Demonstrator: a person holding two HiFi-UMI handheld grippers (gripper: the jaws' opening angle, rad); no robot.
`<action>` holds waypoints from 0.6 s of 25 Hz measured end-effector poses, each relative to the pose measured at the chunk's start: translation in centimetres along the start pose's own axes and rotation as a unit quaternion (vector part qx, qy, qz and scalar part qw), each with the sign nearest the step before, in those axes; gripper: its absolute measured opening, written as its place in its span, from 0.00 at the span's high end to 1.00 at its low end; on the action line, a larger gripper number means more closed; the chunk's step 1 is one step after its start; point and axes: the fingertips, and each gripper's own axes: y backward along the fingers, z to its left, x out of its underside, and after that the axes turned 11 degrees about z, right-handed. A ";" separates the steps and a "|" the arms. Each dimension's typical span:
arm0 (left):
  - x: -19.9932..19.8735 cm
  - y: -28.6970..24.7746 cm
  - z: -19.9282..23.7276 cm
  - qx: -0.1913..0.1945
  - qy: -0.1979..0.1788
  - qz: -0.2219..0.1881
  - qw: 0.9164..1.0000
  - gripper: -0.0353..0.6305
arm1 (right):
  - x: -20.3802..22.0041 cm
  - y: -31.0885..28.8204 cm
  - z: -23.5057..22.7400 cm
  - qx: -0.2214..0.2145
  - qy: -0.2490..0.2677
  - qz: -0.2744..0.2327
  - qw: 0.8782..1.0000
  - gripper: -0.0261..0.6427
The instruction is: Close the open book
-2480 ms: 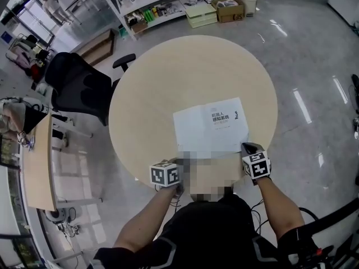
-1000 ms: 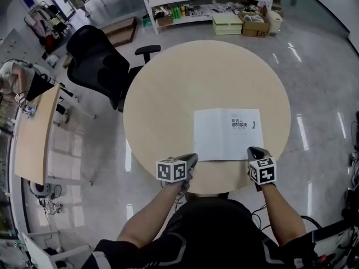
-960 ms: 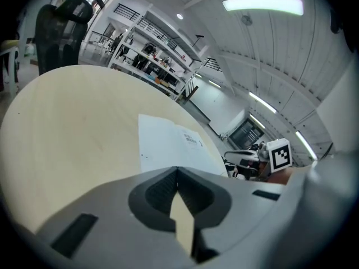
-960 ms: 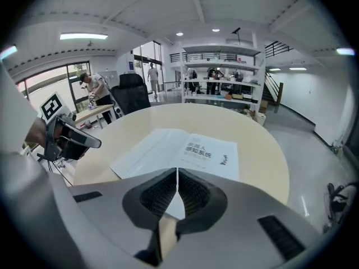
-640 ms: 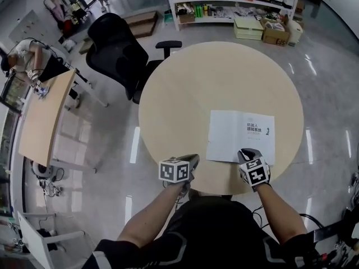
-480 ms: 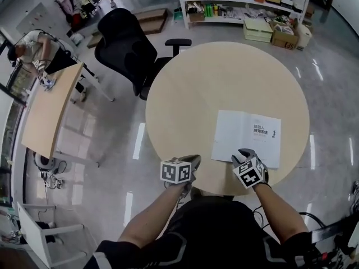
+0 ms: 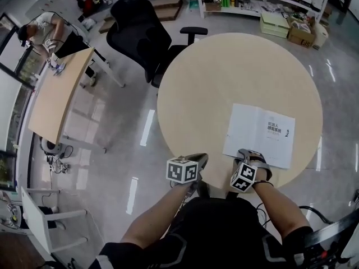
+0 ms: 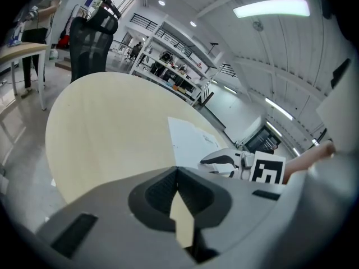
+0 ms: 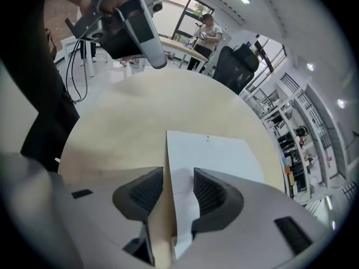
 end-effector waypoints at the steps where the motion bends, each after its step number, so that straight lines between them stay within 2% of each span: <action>1: 0.0 0.0 0.0 0.001 0.001 0.001 1.000 0.97 | 0.0 0.0 0.0 0.003 0.005 -0.001 1.000 0.74; 9: 0.5 -0.7 0.2 0.011 0.001 0.011 1.000 0.97 | 0.3 -0.1 -0.2 0.038 0.027 0.001 0.999 0.74; 10: 0.4 -0.8 0.2 0.012 0.001 0.012 1.000 0.97 | 0.2 -0.1 -0.4 0.043 0.028 0.000 0.999 0.80; 13: 0.0 -1.0 0.1 0.017 -0.004 0.013 1.000 0.97 | -0.1 0.6 -1.1 0.062 0.014 -0.015 0.998 0.86; 15: -0.2 -1.1 0.1 0.019 -0.010 0.015 1.000 0.97 | -0.3 1.5 -1.6 0.074 -0.014 -0.034 0.997 0.89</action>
